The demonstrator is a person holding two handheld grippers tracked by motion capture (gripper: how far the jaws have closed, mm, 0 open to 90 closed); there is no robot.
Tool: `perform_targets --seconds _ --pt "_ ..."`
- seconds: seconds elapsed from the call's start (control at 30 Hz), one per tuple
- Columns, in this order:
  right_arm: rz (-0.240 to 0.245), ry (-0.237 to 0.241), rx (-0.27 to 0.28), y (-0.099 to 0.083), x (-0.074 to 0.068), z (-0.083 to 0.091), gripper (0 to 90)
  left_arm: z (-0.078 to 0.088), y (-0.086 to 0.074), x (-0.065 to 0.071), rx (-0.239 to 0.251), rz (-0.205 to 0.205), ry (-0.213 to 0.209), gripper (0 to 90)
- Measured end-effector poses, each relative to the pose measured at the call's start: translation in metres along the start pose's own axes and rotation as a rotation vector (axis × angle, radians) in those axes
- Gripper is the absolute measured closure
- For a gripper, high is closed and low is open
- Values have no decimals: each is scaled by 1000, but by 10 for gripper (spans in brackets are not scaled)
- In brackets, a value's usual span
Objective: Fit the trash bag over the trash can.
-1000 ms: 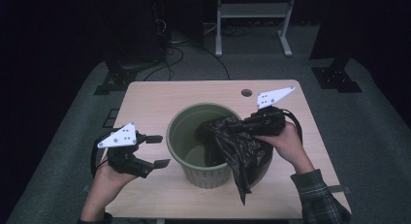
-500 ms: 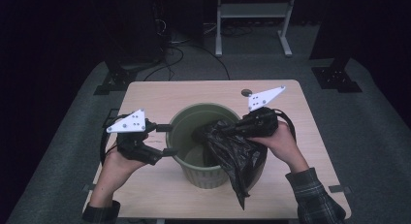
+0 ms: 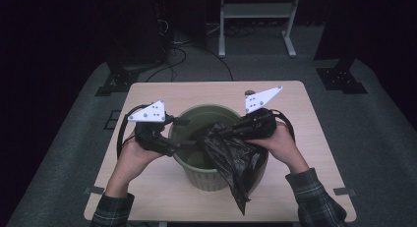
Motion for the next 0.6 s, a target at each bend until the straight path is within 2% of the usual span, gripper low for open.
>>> perform_targets --seconds 0.13,0.37,0.4,0.43,0.47,0.5,0.53,0.57,0.6 --pt "14 15 -6 3 -2 -5 880 -6 3 -4 -2 8 -17 326" --pt "33 42 -14 7 -7 -11 878 -20 7 -6 -39 -4 -49 339" --pt "39 46 -14 8 -8 -12 876 -21 6 -4 -46 -9 -73 410" --pt "39 46 -14 8 -8 -12 876 -22 5 -3 -49 -15 -83 410" --pt "41 50 -9 9 -9 -12 869 -24 4 2 -59 -15 -114 513" --pt "41 50 -9 9 -9 -12 869 -24 4 2 -59 -15 -114 562" --pt "42 48 -7 9 -9 -12 854 -24 3 4 -71 -17 -130 562" --pt "41 43 -4 10 -8 -11 813 -24 2 6 -82 -11 -142 656" --pt "30 8 2 10 -5 -10 689 -23 -1 7 -102 -5 -141 775"
Point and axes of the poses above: each handheld gripper's, and its own axes: z roughly backward along the jaws, y roughly out of its top, x roughly to its right, the point moved 10 cm from there along -z, roughly forward along the jaws, and after that the axes turned 3 degrees about z, right-handed, at the moved point
